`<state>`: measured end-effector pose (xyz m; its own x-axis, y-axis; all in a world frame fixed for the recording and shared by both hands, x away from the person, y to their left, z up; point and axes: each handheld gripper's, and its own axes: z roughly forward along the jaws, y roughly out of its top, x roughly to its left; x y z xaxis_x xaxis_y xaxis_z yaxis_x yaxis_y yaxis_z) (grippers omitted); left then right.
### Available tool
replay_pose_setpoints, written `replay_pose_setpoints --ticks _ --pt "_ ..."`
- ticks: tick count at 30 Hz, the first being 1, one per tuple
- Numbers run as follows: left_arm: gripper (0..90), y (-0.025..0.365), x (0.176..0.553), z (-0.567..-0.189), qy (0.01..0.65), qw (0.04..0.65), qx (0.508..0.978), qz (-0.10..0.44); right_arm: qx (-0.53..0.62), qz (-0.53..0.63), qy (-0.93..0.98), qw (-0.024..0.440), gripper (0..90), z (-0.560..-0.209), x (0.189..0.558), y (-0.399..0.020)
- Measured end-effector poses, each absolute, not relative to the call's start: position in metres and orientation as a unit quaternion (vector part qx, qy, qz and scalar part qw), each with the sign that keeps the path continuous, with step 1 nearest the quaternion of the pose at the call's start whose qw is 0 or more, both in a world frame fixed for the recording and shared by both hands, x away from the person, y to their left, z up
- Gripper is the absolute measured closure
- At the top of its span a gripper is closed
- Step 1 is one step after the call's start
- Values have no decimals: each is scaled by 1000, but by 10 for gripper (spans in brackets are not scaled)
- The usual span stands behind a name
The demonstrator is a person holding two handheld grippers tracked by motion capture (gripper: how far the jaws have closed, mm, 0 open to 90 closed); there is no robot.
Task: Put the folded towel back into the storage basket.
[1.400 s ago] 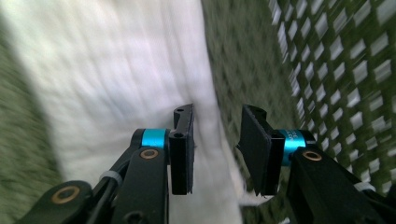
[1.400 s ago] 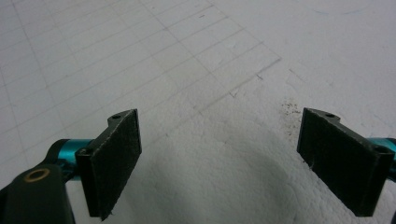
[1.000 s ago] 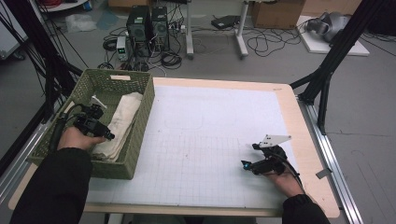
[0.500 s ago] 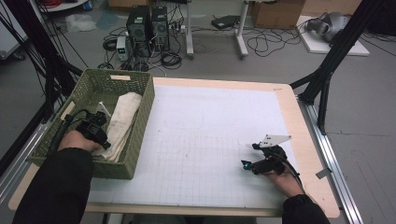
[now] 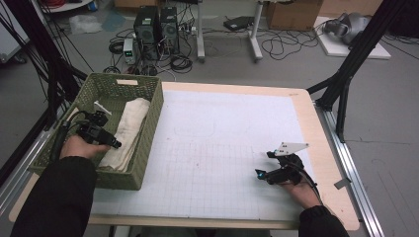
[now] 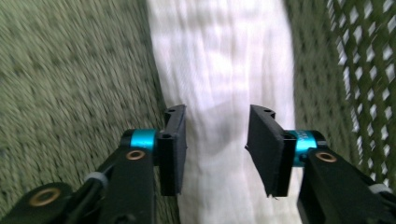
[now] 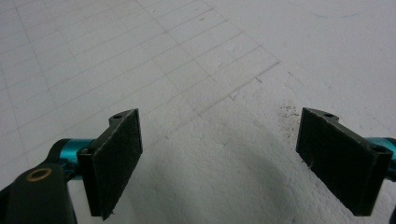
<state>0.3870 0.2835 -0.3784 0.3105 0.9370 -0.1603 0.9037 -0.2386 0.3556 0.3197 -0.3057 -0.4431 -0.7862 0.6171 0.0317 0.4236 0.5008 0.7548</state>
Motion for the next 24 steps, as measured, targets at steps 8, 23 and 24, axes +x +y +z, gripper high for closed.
replay_pose_setpoints --ticks 8,23,24 --pt "527 285 385 -370 573 255 777 58 307 406 851 130 135 -438 318 -308" --pt "455 276 385 -360 564 326 755 78 304 414 847 137 134 -433 318 -306" --pt "448 276 385 -359 565 330 752 78 304 415 846 137 134 -432 317 -306"
